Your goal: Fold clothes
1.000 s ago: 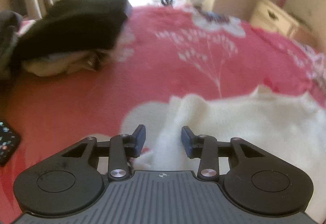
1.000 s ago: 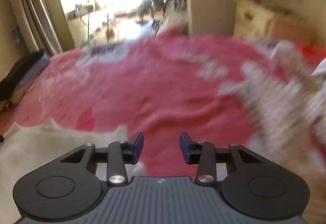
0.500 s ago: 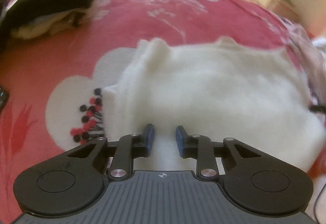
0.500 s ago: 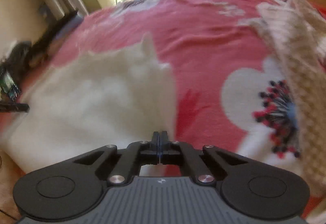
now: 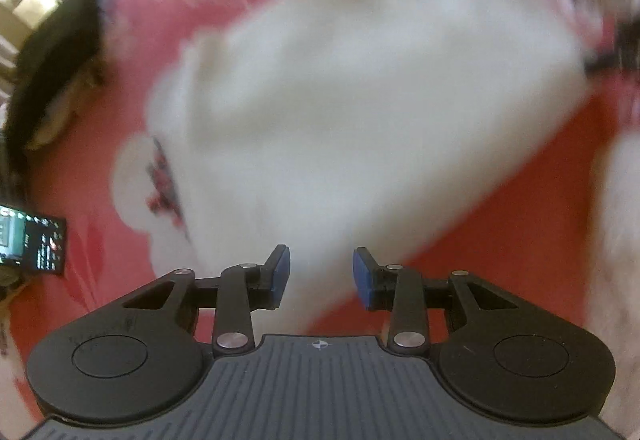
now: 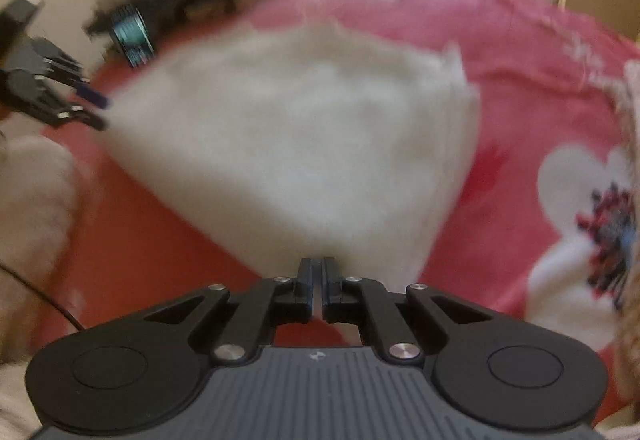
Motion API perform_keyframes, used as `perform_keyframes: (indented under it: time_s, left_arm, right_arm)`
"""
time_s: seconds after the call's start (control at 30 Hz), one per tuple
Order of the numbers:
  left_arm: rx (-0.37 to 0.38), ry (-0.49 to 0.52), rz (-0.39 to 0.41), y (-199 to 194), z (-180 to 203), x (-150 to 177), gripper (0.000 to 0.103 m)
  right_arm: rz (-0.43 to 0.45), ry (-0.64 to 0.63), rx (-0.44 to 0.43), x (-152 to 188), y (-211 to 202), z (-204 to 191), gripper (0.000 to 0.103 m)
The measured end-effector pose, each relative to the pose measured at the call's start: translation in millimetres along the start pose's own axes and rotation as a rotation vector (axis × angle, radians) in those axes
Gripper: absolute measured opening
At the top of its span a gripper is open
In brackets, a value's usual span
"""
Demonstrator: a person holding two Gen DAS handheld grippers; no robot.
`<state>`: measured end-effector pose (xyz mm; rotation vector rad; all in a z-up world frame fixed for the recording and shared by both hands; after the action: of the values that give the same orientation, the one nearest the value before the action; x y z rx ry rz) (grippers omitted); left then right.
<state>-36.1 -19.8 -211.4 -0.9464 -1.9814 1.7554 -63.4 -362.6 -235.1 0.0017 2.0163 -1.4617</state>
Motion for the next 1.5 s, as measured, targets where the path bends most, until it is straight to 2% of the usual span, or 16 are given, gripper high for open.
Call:
perform_keyframes:
  time_s: [0.13,0.23,0.3,0.4,0.5,0.63,0.73,0.83,0.93,1.03,1.1,1.17,1.2,1.33,1.43,1.5]
  left_arm:
    - [-0.015,0.058,0.037,27.8,5.3,15.9,0.036]
    - [0.001,0.076,0.107,26.0,2.9,22.3,0.037]
    - [0.022,0.057,0.14,19.8,-2.1,27.7,0.037]
    - [0.071,-0.024,0.169,4.2,-12.2,33.0,0.037]
    - [0.151,-0.215,0.173,-9.6,-30.8,45.6,0.041]
    - [0.259,-0.51,0.208,-5.8,-61.3,58.9,0.048]
    - [0.296,-0.669,0.225,10.8,-80.8,63.7,0.055]
    - [0.398,-0.773,0.214,32.4,-86.5,64.5,0.059]
    - [0.526,-0.854,0.2,50.1,-84.3,62.3,0.059]
    - [0.613,-0.894,0.211,60.0,-84.9,60.3,0.056]
    - [0.68,-0.916,0.216,66.9,-86.8,60.0,0.049]
    - [0.753,-0.929,0.221,72.8,-87.1,59.2,0.039]
    - [0.787,-0.936,0.223,75.5,-88.8,58.7,0.036]
    - [0.821,-0.92,0.26,76.9,-87.9,53.2,0.028]
    - [0.832,-0.885,0.334,63.8,-86.1,47.9,0.025]
    - [0.837,-0.862,0.389,52.5,-84.8,43.0,0.025]
  right_arm:
    - [-0.033,-0.069,0.062,10.4,23.3,-8.5,0.0]
    - [-0.039,-0.112,0.105,9.8,24.8,-11.0,0.0]
    - [-0.083,-0.093,0.11,4.1,21.9,-11.6,0.0]
    - [-0.149,-0.089,0.129,-22.8,7.2,-23.3,0.001]
    - [-0.096,-0.135,0.133,-72.9,-7.2,-56.6,0.01]
    - [0.001,-0.022,-0.048,-149.8,16.1,-113.7,0.04]
    - [-0.023,0.096,-0.189,-193.8,63.0,-152.1,0.046]
    - [-0.06,0.204,-0.298,-235.3,111.2,-188.1,0.062]
    - [-0.169,0.269,-0.239,-250.4,159.5,-198.7,0.067]
    - [-0.224,0.224,-0.148,-248.8,180.4,-211.6,0.069]
    - [-0.255,0.184,-0.086,-247.2,191.8,-220.5,0.079]
    - [-0.286,0.145,-0.024,-245.8,202.8,-229.3,0.1]
    - [-0.301,0.125,0.007,-245.2,208.2,-233.7,0.102]
    - [-0.353,0.049,0.128,-241.8,227.0,-249.4,0.103]
    - [-0.353,-0.013,0.194,-232.7,228.9,-255.6,0.103]
    - [-0.346,-0.077,0.231,-226.2,225.8,-259.4,0.097]
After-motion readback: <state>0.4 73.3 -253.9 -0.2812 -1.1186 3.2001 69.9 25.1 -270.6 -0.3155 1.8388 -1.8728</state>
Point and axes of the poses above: each gripper's, at about its wrist camera, not at the fingertips, and y roughly the way its jaws point, z to its right, x to its underside, the point moved 8 cm from there along y, roughly the way its jaws point, and after that the axes turned 2 degrees about -y, right-handed, at the moved point
